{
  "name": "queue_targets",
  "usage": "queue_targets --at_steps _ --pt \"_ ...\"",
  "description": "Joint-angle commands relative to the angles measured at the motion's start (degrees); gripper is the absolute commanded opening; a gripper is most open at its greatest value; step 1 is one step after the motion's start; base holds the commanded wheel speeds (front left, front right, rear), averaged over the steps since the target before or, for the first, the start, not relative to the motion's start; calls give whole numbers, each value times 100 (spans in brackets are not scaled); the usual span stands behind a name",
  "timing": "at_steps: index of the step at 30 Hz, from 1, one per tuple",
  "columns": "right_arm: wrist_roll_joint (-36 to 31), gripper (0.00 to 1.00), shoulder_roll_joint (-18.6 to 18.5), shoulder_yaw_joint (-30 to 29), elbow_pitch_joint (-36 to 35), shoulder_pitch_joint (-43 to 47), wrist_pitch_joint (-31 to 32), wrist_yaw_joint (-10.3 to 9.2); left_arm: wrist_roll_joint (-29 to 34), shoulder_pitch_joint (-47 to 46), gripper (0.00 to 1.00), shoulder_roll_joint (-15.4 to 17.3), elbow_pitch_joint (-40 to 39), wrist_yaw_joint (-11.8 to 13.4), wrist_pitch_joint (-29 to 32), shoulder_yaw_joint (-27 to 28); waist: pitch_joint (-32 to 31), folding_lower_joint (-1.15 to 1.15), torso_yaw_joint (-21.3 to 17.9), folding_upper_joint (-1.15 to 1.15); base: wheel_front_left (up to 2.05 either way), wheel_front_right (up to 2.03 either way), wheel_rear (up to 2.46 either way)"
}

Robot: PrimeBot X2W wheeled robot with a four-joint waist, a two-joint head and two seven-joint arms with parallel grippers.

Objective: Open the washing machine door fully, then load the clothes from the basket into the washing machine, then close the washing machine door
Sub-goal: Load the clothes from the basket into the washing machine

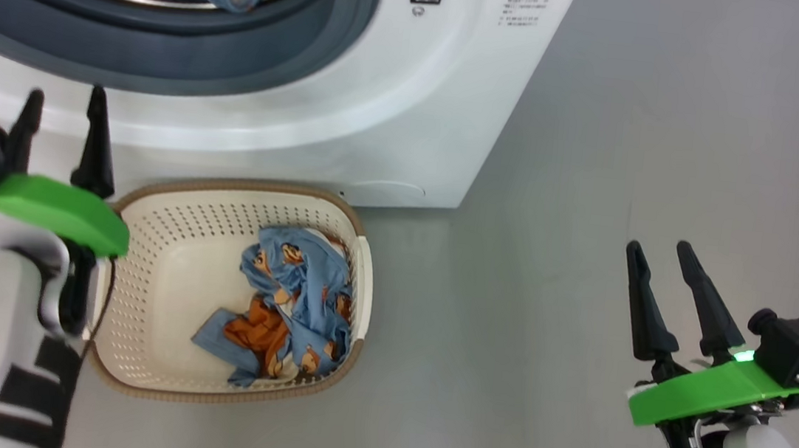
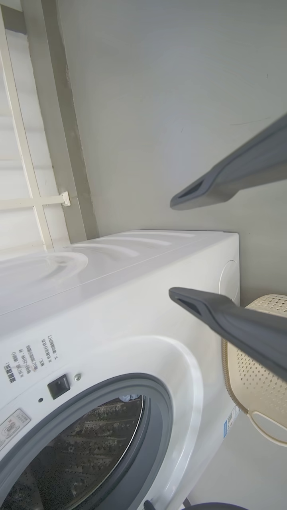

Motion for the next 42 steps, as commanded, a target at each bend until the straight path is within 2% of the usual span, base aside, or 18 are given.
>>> queue_targets --at_steps 1,21,29,42 --pt "63 100 -66 66 -96 157 -27 9 59 193 100 153 -237 -8 -35 190 -212 0 111 0 0 0 0" --pt "205 100 -397 13 -24 844 -27 9 22 2218 100 217 -1458 -8 -36 258 -1100 0 298 0 0 0 0" --pt "261 100 -482 -48 -46 1061 -27 9 12 2998 100 167 -2014 -9 -36 504 -1280 0 316 0 0 0 0" --pt "257 100 -481 -117 -103 1143 -27 9 65 3391 100 37 -2427 -9 -36 699 -1263 0 336 0 0 0 0"
